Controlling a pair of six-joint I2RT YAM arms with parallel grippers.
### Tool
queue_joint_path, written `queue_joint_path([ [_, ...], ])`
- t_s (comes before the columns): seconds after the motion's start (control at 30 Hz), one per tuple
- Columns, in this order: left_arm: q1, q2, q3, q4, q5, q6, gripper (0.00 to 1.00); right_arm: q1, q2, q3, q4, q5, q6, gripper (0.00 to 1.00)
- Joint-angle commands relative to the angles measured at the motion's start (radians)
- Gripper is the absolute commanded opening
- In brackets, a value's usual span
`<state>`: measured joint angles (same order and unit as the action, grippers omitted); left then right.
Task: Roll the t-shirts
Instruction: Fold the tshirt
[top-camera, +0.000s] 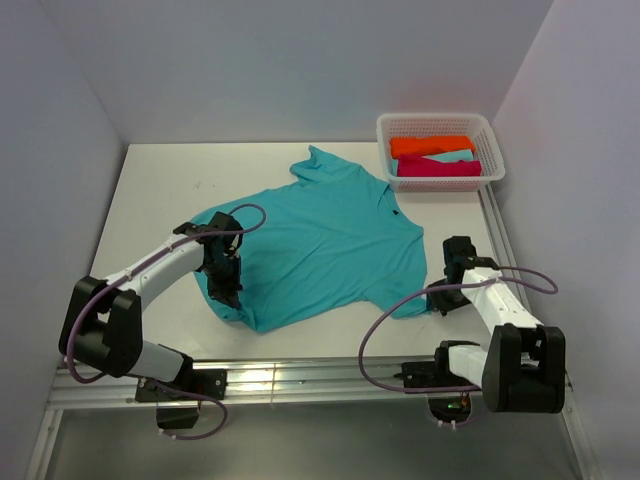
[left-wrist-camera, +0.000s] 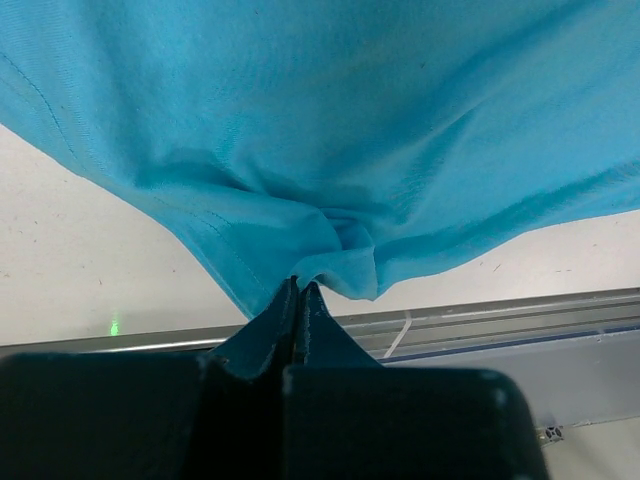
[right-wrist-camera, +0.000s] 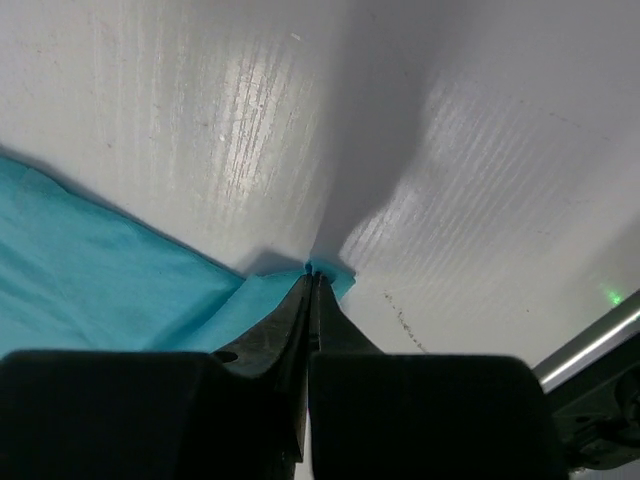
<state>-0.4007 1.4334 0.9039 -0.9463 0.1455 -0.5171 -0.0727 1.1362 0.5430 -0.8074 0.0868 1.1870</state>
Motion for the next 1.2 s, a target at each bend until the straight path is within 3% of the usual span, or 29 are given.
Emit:
queue_joint_path([
  [0.0, 0.0, -0.01, 0.024, 0.007, 0.011, 0.009, 0.0, -0.006, -0.033, 0.064, -0.059, 0.048, 0.003, 0.0],
  [0.33, 0.002, -0.141, -0.117, 0.044, 0.012, -0.087, 0.0, 0.01, 0.068, 0.34, -0.119, 0.09, -0.091, 0.0],
  [0.77, 0.013, -0.22, -0.085, -0.06, -0.086, -0.146, 0.0, 0.057, 0.349, 0.699, -0.111, 0.099, -0.208, 0.0],
  [1.17, 0.128, -0.35, -0.053, -0.12, -0.115, -0.156, 0.0, 0.111, 0.454, 0.805, -0.092, 0.077, -0.234, 0.0],
])
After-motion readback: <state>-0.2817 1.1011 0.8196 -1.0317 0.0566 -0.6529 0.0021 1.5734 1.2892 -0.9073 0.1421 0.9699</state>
